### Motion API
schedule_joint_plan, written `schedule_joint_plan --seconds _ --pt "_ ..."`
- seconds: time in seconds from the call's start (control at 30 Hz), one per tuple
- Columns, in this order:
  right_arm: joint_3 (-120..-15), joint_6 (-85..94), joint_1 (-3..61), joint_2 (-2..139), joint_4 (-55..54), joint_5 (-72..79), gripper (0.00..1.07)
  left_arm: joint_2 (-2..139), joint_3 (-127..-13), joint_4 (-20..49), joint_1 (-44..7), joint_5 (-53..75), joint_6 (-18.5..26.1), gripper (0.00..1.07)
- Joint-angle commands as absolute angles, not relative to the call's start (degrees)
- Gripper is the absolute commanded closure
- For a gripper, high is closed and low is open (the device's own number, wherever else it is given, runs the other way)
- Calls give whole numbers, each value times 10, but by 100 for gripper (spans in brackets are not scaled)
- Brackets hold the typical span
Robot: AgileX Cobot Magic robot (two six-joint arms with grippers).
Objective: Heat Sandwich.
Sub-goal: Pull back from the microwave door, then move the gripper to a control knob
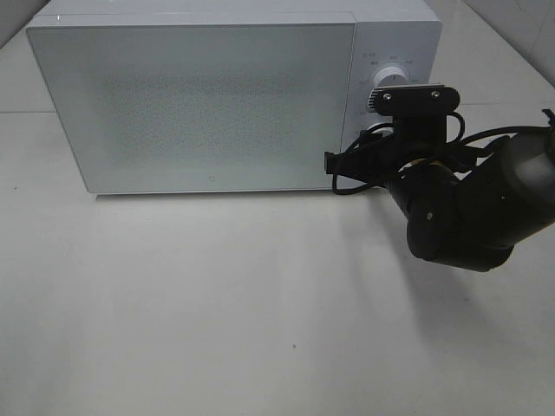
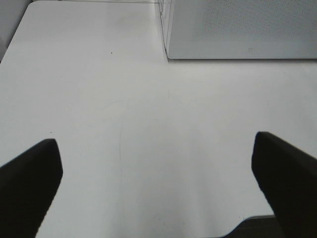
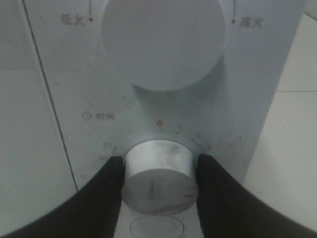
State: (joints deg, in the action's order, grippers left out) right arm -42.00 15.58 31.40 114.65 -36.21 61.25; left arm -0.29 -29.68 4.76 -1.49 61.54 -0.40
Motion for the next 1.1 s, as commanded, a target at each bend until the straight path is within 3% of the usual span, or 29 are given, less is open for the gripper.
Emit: schedule_joint_plan --seconds 0.03,0.47,0.7,1.1 --pt "-419 162 315 1140 -364 623 100 -11 -296 52 -13 613 -6 7" --pt "-419 137 315 1140 -343 639 99 -11 -296 52 -13 613 -6 7" --pt "-419 -40 315 1140 -276 669 98 -11 -296 52 -13 613 -6 7" --pt "-419 -292 315 1140 -274 676 97 -11 -296 52 -13 613 -6 7"
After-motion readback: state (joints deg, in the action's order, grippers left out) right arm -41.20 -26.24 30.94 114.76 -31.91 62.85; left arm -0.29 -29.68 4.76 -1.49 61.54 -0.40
